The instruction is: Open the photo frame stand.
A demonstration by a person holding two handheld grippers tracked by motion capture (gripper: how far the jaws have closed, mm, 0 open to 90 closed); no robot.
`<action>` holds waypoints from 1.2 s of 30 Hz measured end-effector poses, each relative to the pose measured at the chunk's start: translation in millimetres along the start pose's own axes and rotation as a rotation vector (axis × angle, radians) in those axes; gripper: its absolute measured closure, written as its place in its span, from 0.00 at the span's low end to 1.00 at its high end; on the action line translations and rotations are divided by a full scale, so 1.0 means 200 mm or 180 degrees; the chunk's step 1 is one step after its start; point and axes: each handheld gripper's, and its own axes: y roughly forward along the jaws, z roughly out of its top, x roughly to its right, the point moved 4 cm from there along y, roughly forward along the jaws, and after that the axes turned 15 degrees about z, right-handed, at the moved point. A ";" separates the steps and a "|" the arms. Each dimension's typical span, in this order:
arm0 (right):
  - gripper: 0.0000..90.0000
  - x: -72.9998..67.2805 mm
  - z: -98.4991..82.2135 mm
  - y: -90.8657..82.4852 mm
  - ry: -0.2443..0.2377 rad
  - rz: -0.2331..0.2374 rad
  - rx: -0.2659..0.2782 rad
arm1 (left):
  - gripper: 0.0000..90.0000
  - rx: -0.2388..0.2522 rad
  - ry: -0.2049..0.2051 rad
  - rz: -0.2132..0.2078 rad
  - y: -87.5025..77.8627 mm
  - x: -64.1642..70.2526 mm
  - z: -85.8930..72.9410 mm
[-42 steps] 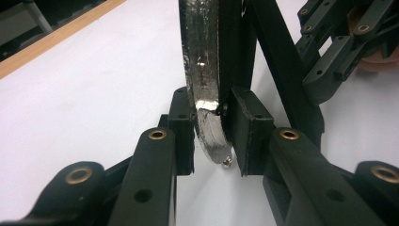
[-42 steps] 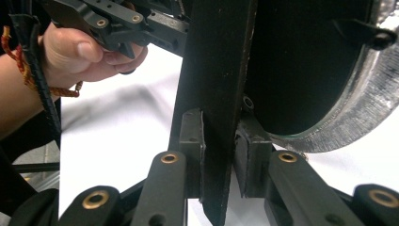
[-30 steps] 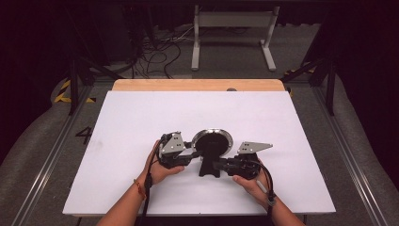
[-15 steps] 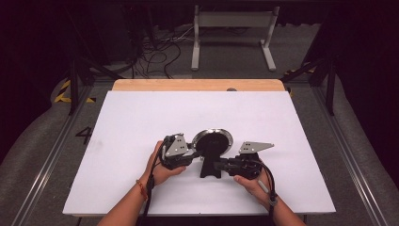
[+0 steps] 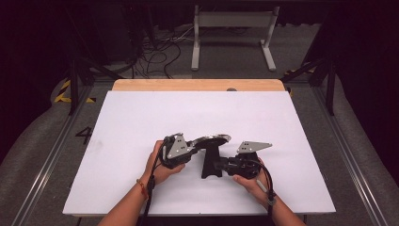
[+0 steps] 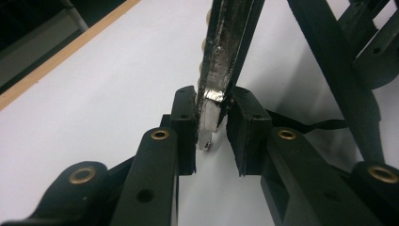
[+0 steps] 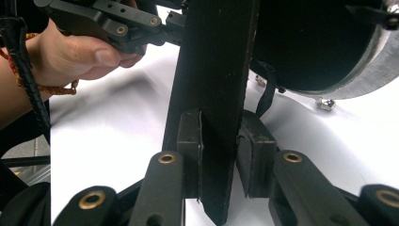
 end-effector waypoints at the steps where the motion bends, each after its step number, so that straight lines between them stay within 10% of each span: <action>1: 0.81 0.00 0.00 0.00 -0.0005 -0.0013 -0.0005 | 0.82 0.0002 0.0023 0.0013 0.00 0.00 0.00; 11: 0.81 0.00 -0.01 0.01 -0.0016 -0.0017 -0.0047 | 0.82 0.0004 0.0201 0.0129 0.01 0.00 0.00; 36: 0.81 -0.02 -0.01 0.01 -0.0311 -0.0407 -0.0208 | 0.79 0.0050 -0.0021 0.0075 0.01 -0.03 -0.02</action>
